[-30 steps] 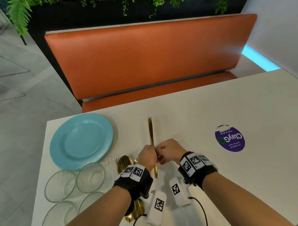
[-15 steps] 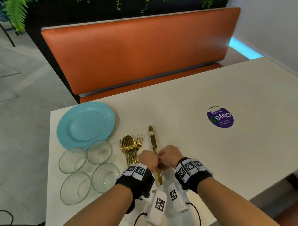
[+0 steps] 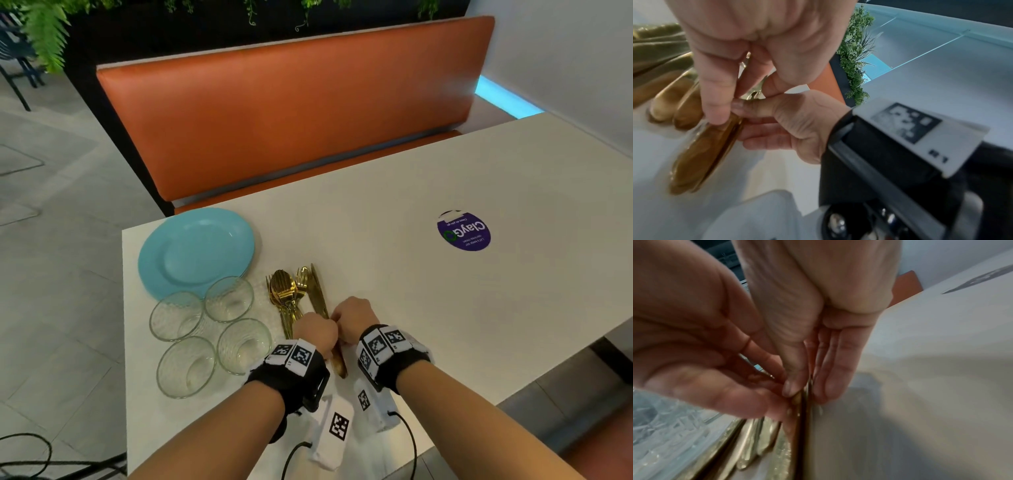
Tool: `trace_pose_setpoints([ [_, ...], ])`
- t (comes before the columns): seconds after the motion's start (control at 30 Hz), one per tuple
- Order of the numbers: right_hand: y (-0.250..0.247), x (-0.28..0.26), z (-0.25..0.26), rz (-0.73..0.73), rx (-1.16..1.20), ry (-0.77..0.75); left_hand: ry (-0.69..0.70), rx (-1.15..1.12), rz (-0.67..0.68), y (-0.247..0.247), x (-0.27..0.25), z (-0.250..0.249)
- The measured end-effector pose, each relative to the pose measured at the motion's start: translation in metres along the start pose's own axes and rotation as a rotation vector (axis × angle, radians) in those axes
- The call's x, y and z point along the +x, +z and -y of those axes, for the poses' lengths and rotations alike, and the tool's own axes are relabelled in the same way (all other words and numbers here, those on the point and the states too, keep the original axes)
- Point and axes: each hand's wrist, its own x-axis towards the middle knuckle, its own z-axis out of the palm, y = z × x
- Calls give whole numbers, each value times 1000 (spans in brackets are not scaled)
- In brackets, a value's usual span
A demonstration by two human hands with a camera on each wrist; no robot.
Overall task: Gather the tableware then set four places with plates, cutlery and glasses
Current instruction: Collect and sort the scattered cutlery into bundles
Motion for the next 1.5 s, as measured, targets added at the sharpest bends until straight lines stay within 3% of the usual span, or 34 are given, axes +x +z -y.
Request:
trace_pose_setpoints([
  [0.33,5,-6,0,-51,159,24,-199,-495,-25,-1,-13,4],
  [0.47,6,-5,-2,-33,247,50,-209,-504,-67,0,-12,11],
  [0.57,3,-6,1,4,226,52,-288,-666,-55,-6,-15,9],
  [0.7,-8,-2,2,-9,353,103,-341,-875,-150,-15,-17,12],
  [0.9,-53,21,14,-95,424,46,-385,-892,-328,-41,-10,29],
  [1.17,-99,98,69,42,422,42,-501,-1045,-589,-90,11,83],
  [1.27,-102,130,93,95,546,59,-560,-1091,-620,-101,18,107],
  [1.5,-93,163,124,211,563,3,-671,-1118,-646,-102,32,143],
])
